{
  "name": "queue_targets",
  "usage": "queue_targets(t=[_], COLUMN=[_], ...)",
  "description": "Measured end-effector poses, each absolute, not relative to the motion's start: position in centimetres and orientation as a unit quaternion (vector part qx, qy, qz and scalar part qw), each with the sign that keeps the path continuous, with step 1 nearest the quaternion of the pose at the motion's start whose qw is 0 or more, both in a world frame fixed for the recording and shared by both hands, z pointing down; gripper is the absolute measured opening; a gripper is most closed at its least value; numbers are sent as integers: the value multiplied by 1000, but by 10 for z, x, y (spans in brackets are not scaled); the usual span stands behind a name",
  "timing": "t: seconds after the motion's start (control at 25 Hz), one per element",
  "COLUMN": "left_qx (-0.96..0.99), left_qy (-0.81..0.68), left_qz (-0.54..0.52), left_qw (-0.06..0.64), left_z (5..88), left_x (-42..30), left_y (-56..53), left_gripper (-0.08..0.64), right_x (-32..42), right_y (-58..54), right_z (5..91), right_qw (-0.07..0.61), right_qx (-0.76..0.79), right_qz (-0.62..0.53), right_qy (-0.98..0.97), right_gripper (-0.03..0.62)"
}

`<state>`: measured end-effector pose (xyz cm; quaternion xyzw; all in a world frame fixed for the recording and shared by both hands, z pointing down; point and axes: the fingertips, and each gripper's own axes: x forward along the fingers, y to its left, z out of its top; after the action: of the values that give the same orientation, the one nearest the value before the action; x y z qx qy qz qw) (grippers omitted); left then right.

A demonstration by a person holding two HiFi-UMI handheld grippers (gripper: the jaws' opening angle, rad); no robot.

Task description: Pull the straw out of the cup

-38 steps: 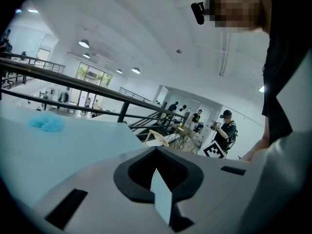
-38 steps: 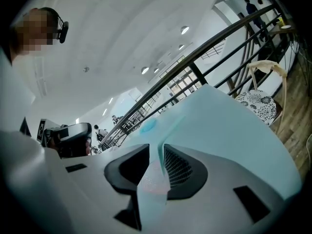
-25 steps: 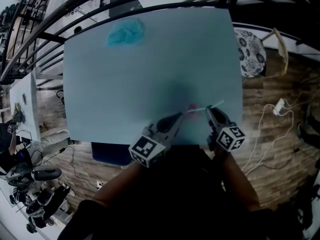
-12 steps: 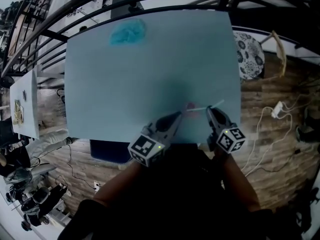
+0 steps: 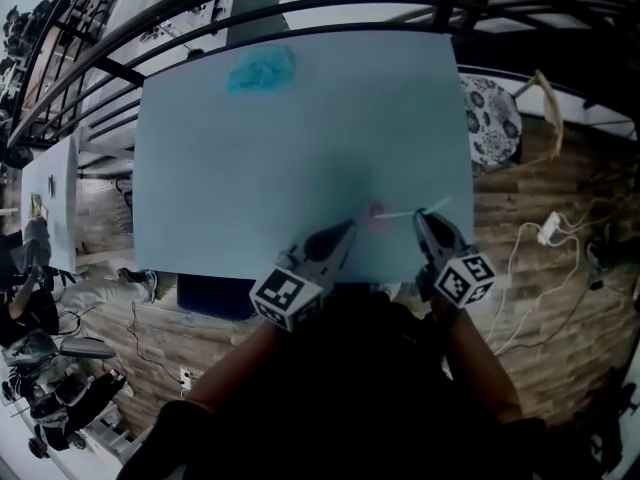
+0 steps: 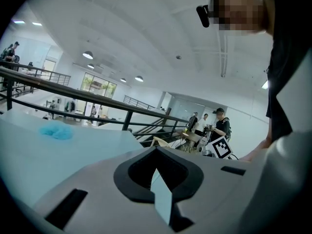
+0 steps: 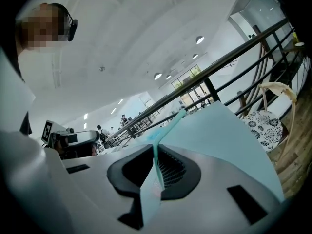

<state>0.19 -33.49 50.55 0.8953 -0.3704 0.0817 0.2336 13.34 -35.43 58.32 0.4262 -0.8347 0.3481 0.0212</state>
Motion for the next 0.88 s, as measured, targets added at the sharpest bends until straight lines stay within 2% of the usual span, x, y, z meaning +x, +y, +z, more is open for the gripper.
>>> queue_targets(t=[0.88], left_qx=[905], left_qy=[-382], left_qz=[53], left_qw=[179], left_z=[457], left_x=[22], left_y=[-280], left_gripper=[11], right_x=[149], right_y=[-309], right_z=[456], right_qw=[-2], right_qx=[386], right_qz=[241], right_qy=[-890], right_gripper=[40])
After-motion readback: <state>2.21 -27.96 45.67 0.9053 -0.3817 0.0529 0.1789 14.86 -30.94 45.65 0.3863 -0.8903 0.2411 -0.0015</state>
